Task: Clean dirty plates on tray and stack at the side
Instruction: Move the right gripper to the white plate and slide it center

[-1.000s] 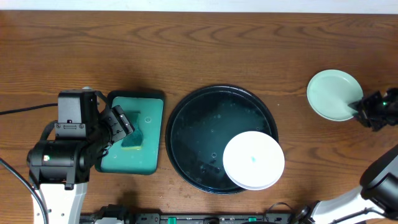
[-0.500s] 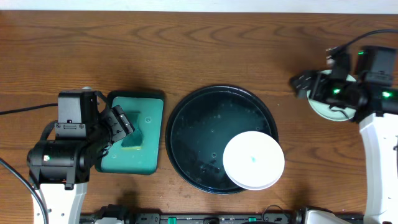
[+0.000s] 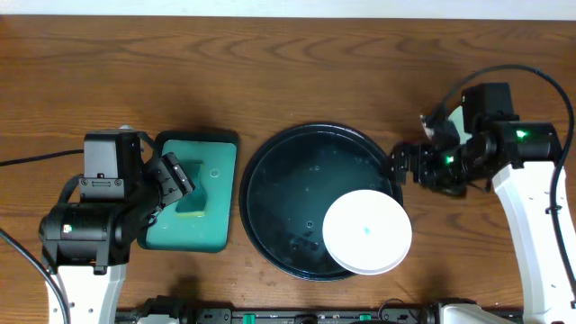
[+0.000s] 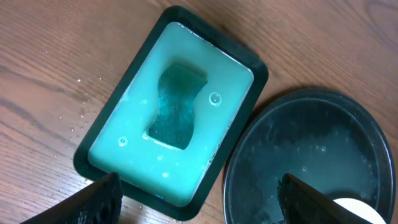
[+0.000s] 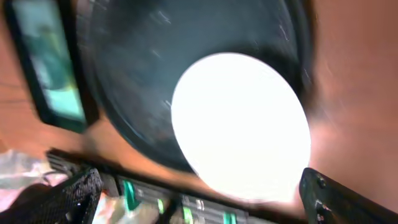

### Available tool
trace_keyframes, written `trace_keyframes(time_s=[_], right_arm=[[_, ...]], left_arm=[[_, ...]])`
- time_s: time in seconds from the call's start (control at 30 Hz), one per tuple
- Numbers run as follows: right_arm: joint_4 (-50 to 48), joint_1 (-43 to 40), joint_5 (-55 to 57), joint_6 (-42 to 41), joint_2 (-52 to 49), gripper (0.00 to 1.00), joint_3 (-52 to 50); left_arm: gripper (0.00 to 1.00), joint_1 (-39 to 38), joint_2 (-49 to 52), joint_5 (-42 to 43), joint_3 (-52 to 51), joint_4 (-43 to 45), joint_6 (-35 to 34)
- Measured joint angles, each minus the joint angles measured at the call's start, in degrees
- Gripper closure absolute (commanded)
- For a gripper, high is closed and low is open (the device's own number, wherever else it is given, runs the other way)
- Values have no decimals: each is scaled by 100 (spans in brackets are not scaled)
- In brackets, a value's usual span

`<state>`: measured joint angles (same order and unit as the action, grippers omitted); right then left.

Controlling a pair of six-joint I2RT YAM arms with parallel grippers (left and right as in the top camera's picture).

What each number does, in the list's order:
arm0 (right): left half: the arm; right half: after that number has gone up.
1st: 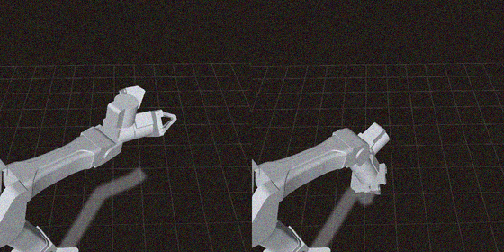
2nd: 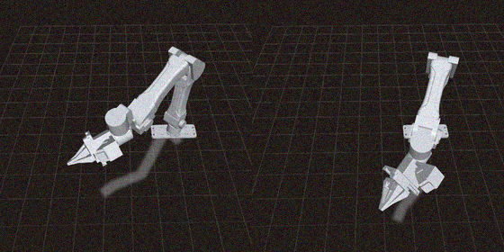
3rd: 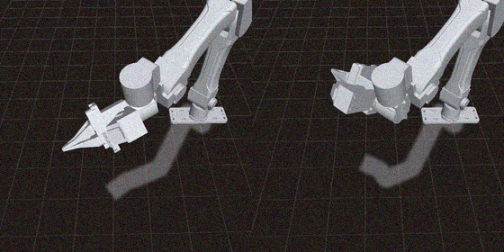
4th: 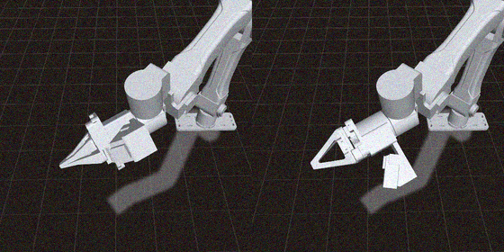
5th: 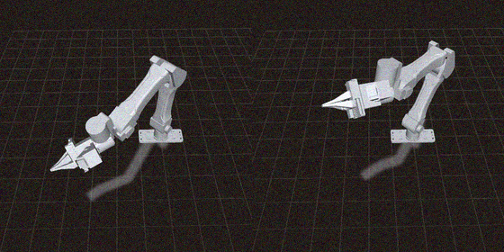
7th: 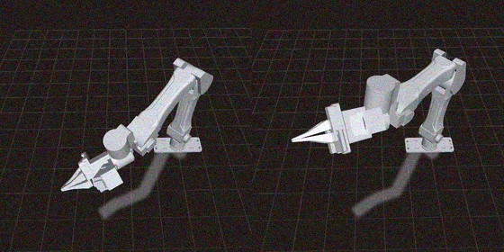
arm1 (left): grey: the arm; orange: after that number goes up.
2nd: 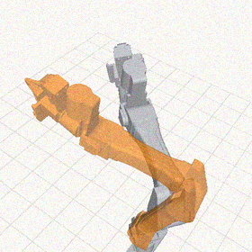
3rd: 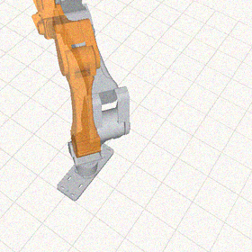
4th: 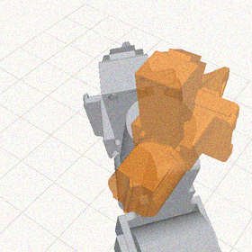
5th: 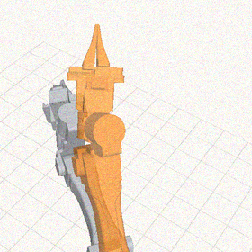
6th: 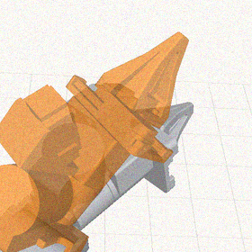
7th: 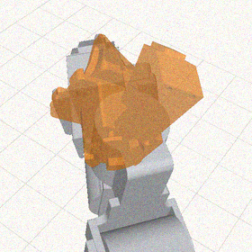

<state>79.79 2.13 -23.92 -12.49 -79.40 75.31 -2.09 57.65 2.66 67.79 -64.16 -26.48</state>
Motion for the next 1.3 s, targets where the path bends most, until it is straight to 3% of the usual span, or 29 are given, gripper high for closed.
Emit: trace_keyframes(time_s=[0.17, 0.2, 0.37, 0.4, 0.73, 0.9, 0.97, 1.07, 1.1, 1.23, 1.3], right_arm=[[457, 83, 538, -654, 33, 2, -461], [459, 85, 595, -769, 63, 10, -658], [358, 85, 780, -1320, 291, 30, -1775], [291, 85, 798, -1397, 343, 39, -2011], [-1119, 85, 839, -1958, 448, 37, -3423], [-1773, 85, 844, -2162, 448, 76, -3589], [-1910, 85, 848, -2201, 448, 76, -3637], [-2094, 85, 852, -2194, 446, 66, -3727], [-2155, 85, 857, -2214, 439, 67, -3751], [-2420, 85, 868, -2245, 378, 94, -3788], [-2485, 87, 863, -2229, 365, 99, -3792]], left_arm=[[20, 0, 0, 0, 0, -37, 46], [19, 0, 0, 0, 0, -55, 66], [19, 0, 0, 0, 0, -133, 85], [20, 0, 0, 0, 0, -136, 85], [20, 0, 0, -2, 0, -133, 85], [19, 0, 0, 0, 0, -138, 85], [20, 0, 0, 0, 0, -138, 85], [20, 0, 0, 0, 0, -138, 87], [20, 0, 0, 0, 0, -138, 85], [20, 0, 0, 0, 0, -136, 87], [20, 0, 0, 0, 0, -138, 85]])
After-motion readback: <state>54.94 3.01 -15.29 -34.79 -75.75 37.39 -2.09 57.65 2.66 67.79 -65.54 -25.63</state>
